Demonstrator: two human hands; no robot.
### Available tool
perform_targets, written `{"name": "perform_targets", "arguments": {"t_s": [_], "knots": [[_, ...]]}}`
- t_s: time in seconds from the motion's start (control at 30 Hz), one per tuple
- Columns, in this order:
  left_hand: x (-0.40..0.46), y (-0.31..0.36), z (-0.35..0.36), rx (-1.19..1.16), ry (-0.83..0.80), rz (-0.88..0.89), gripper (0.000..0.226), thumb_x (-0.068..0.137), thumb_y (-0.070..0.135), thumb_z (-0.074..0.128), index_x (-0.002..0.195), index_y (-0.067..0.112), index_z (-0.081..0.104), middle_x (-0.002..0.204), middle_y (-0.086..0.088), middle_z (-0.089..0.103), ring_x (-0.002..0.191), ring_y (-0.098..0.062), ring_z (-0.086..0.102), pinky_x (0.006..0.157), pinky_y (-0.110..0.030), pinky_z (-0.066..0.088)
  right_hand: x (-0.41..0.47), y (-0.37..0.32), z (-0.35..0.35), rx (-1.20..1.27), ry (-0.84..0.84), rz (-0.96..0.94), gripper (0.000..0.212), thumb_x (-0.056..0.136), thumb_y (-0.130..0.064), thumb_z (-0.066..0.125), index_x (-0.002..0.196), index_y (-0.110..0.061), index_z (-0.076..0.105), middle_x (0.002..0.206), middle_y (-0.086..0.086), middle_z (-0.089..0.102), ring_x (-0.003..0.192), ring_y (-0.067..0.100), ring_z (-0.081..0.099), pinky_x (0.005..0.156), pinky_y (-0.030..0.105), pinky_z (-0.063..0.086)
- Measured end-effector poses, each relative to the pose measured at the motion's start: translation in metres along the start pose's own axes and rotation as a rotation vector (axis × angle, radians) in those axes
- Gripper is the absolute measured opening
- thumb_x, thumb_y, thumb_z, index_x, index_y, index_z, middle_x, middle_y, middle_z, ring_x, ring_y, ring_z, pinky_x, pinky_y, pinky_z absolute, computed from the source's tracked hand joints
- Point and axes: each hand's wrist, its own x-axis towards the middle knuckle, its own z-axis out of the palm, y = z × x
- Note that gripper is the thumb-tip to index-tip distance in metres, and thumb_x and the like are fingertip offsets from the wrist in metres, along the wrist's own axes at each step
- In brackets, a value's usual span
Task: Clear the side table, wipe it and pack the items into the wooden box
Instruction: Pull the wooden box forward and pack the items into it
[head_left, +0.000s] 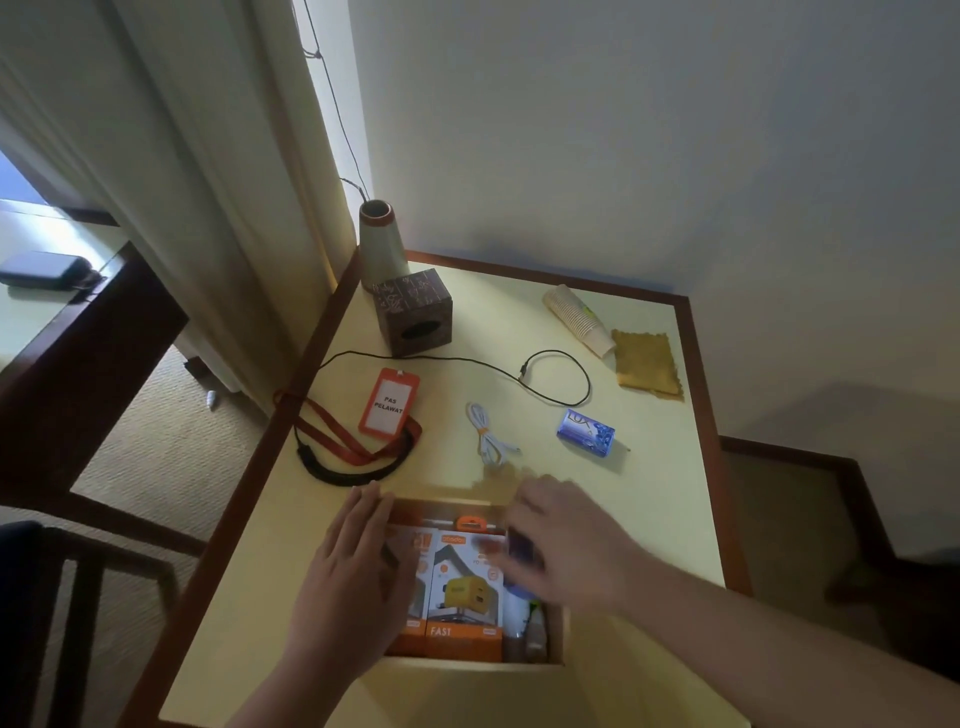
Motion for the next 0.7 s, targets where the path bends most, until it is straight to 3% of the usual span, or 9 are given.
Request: {"name": "perform_targets", "arguments": {"t_s": [0.07, 0.13, 0.2, 0.23, 0.33, 0.4, 0.57, 0.7], "knots": [[0.000, 0.000, 0.000, 0.013, -0.006, -0.004, 0.072, 0.102, 0.052, 0.052, 0.164, 0.025, 0.027, 0.172, 0.010, 0.019, 0.159, -0.008, 0.002, 0.125, -0.037, 0.020, 0.010, 0.022, -0.012, 0.069, 0.157, 0.091, 0.033, 0.100, -0.052, 0.054, 0.099, -0.022, 0.066, 0.094, -0.005, 0.058, 0.087, 0.015, 0.053, 0.075, 0.033, 0.047], [0.000, -0.001, 0.000, 0.022, -0.013, -0.004, 0.074, 0.101, 0.054, 0.052, 0.165, 0.028, 0.024, 0.172, 0.013, 0.015, 0.158, -0.005, -0.002, 0.124, -0.036, 0.019, 0.024, 0.052, -0.017, 0.088, 0.178, 0.328, 0.029, 0.100, -0.051, 0.052, 0.105, -0.025, 0.063, 0.099, -0.008, 0.056, 0.093, 0.013, 0.053, 0.080, 0.034, 0.051], [0.000, -0.001, -0.001, 0.027, -0.017, -0.006, 0.076, 0.100, 0.054, 0.053, 0.165, 0.030, 0.021, 0.172, 0.015, 0.012, 0.158, -0.005, -0.003, 0.125, -0.036, 0.019, 0.034, 0.088, -0.010, 0.010, 0.035, 0.559, 0.026, 0.098, -0.044, 0.058, 0.119, -0.028, 0.057, 0.110, -0.010, 0.054, 0.100, 0.012, 0.052, 0.086, 0.035, 0.051], [-0.001, 0.000, -0.001, 0.030, -0.018, -0.009, 0.076, 0.100, 0.054, 0.053, 0.165, 0.030, 0.020, 0.172, 0.015, 0.010, 0.158, -0.005, -0.004, 0.125, -0.036, 0.018, 0.037, 0.105, -0.005, -0.041, -0.065, 0.624, 0.036, 0.095, -0.039, 0.062, 0.128, -0.029, 0.053, 0.118, -0.007, 0.053, 0.106, 0.016, 0.052, 0.089, 0.036, 0.051], [-0.001, 0.000, -0.001, 0.024, -0.011, -0.006, 0.076, 0.101, 0.054, 0.052, 0.165, 0.031, 0.018, 0.170, 0.019, 0.004, 0.157, -0.002, -0.009, 0.125, -0.034, 0.016, 0.033, 0.143, 0.014, -0.115, -0.308, 0.669, 0.064, 0.091, -0.032, 0.064, 0.150, -0.030, 0.038, 0.137, 0.000, 0.049, 0.124, 0.025, 0.050, 0.097, 0.043, 0.050], [0.000, -0.002, 0.001, 0.003, -0.011, -0.004, 0.077, 0.101, 0.053, 0.054, 0.165, 0.031, 0.018, 0.169, 0.021, 0.003, 0.157, 0.001, -0.010, 0.125, -0.034, 0.017, 0.030, 0.156, 0.024, -0.123, -0.371, 0.692, 0.067, 0.094, -0.030, 0.061, 0.154, -0.031, 0.032, 0.138, 0.000, 0.050, 0.123, 0.026, 0.053, 0.095, 0.044, 0.051], [0.002, -0.004, 0.003, -0.008, -0.001, 0.007, 0.078, 0.099, 0.052, 0.056, 0.165, 0.029, 0.022, 0.170, 0.020, 0.006, 0.156, 0.005, -0.012, 0.124, -0.033, 0.017, 0.039, 0.161, 0.035, -0.198, -0.283, 0.698, 0.042, 0.097, -0.033, 0.062, 0.134, -0.025, 0.043, 0.115, 0.003, 0.056, 0.102, 0.025, 0.056, 0.083, 0.038, 0.051], [0.001, -0.003, 0.003, 0.008, -0.003, 0.004, 0.077, 0.100, 0.052, 0.056, 0.165, 0.029, 0.022, 0.171, 0.017, 0.009, 0.158, 0.000, -0.007, 0.125, -0.035, 0.019, 0.043, 0.141, 0.022, -0.056, -0.156, 0.773, 0.047, 0.091, -0.039, 0.067, 0.132, -0.026, 0.047, 0.114, 0.000, 0.059, 0.105, 0.023, 0.050, 0.086, 0.040, 0.051]]}}
